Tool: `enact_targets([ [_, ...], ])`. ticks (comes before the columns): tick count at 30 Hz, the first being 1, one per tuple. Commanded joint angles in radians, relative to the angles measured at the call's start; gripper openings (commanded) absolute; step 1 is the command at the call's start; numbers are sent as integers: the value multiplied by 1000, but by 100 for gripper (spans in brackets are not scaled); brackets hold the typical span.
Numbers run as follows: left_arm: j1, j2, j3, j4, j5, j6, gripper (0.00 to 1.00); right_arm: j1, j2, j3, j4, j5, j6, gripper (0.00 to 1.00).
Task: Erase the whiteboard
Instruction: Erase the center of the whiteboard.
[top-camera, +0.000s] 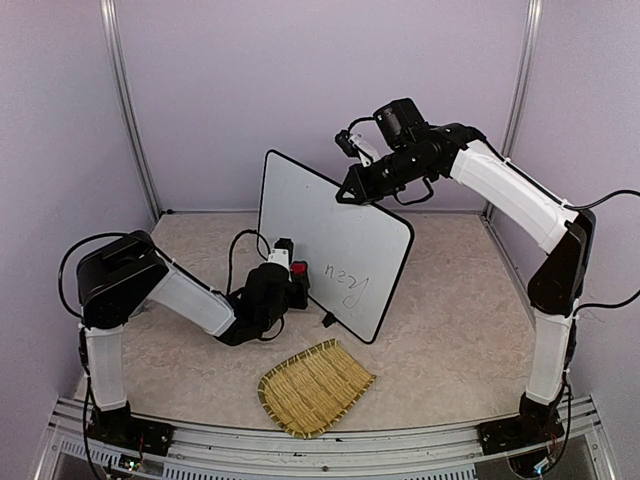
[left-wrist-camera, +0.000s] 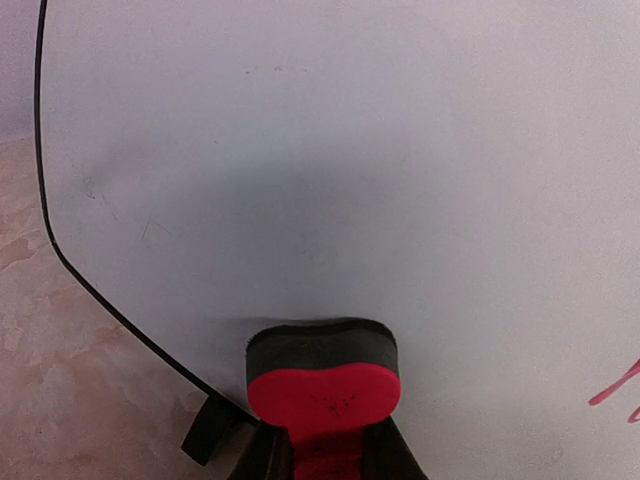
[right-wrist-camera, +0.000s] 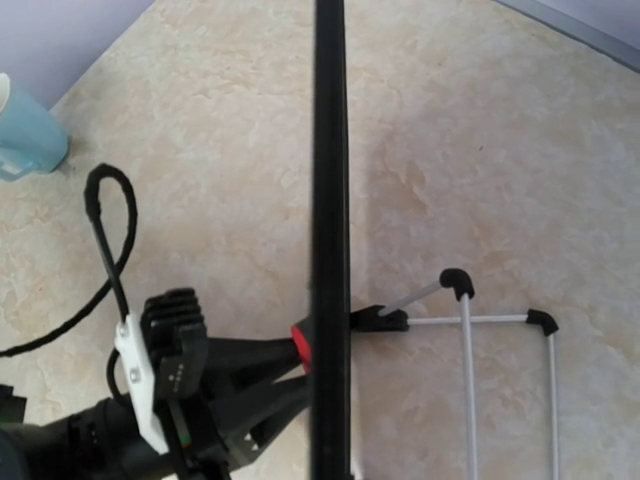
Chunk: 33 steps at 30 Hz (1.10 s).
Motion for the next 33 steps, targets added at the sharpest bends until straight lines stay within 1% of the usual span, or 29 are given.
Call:
enact_targets([
  [1,-73,52,55,60,181,7,19,68,54,-41,-77,-241,-54,0],
  [13,-121,2,52,85,237,44,19,68,52,-44,-78,-232,-52,0],
  [18,-126,-19,38,122,302,66,19,69,58,-36,-80,-229,-47,0],
  [26,-131,-43,13,171,340,97,19,78,82,-26,-82,-223,-45,0],
  [30,-131,-51,13,170,338,110,19,83,86,-18,-86,-222,-44,0],
  [33,-126,-66,11,150,284,114,19,83,85,-19,-87,-220,-46,0],
])
